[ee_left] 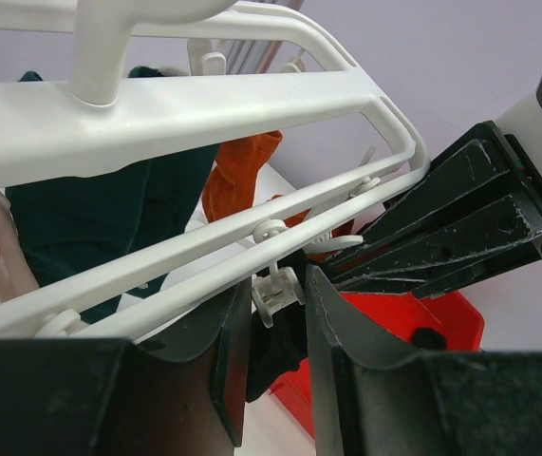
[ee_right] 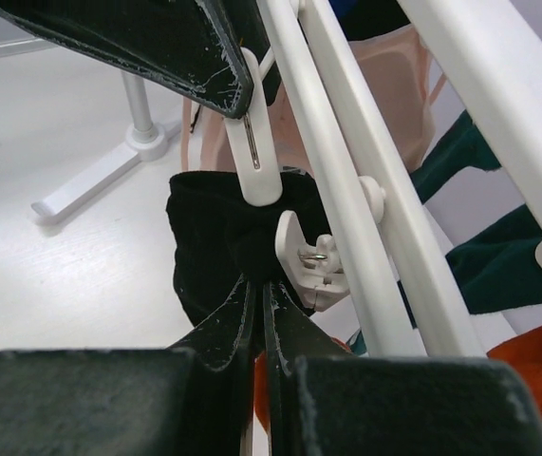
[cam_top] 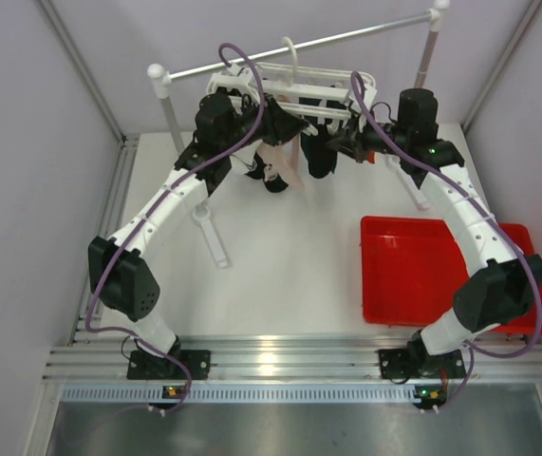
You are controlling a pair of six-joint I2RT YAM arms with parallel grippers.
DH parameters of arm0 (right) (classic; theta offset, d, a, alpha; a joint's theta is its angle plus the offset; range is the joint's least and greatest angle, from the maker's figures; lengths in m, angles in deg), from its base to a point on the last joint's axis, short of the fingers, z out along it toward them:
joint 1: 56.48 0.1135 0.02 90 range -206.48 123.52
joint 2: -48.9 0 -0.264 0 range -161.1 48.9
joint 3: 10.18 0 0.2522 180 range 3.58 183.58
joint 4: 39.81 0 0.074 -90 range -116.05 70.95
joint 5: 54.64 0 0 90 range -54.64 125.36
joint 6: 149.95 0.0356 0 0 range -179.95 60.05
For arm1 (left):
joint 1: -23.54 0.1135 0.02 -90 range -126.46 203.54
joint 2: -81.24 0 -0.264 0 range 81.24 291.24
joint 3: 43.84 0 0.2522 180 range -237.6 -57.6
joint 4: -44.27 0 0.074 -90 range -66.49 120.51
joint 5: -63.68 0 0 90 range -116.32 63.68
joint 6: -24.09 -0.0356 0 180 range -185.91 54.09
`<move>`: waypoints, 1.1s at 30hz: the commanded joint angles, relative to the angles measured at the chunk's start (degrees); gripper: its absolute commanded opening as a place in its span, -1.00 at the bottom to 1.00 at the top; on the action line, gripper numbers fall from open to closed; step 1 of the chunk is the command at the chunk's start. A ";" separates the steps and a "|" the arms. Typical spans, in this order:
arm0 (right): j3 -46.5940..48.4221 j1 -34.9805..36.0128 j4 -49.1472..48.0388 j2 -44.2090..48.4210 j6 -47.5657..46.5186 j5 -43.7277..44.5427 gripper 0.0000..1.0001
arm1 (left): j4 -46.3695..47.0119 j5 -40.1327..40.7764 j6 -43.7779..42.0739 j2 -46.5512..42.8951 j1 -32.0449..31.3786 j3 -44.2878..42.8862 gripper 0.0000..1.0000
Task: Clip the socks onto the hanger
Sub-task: Clamp the sock onto the hanger.
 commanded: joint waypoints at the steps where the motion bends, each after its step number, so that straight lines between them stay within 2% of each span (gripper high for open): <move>1: 0.80 -0.50 -5.87 0.82 1.94 -2.20 -1.00 | -1.76 -4.73 -0.62 0.15 -0.51 0.55 -1.00; 10: 0.54 0.11 -7.81 0.73 2.39 -3.17 -1.00 | -2.10 -5.00 0.52 0.59 -0.51 0.11 -1.00; 13: 0.10 0.11 -7.02 1.08 1.08 -2.82 -1.00 | -2.64 -4.39 0.52 0.42 -0.51 -0.07 -0.64; 14: -0.08 0.11 -6.84 1.17 0.89 -2.73 -1.00 | -2.72 -4.21 0.43 0.15 -0.51 -0.07 -0.35; 17: -0.78 0.11 -6.49 1.52 0.19 -2.56 -1.00 | -2.90 -2.89 0.61 -0.72 -0.42 0.28 -0.08; 18: -1.13 0.03 -6.67 1.61 0.19 -2.56 -1.00 | -2.73 -2.02 0.61 -0.99 -0.16 0.46 0.08; 21: -2.19 0.11 -7.28 1.87 0.19 -2.29 -1.00 | -2.02 -1.31 0.96 -2.57 0.54 1.51 0.19; 26: -3.94 0.11 -8.07 2.31 0.28 -1.68 -1.00 | -0.70 -0.78 0.70 -6.43 1.34 4.84 0.22; 28: -4.82 0.11 -8.34 2.83 0.37 -1.68 -0.94 | 0.00 -0.95 -0.01 -8.62 1.60 6.43 0.24; 29: -5.26 0.11 -8.60 3.36 0.54 -1.68 -0.84 | 0.35 -0.96 -0.44 -9.25 1.60 8.09 0.25; 32: -7.02 0.11 -9.39 4.59 2.21 -1.15 -0.36 | 0.88 -1.22 -2.11 -11.53 1.78 10.30 0.27; 33: -7.37 0.11 -9.30 5.55 3.17 -0.28 -0.30 | 0.88 -1.31 -2.73 -11.97 1.78 10.74 0.27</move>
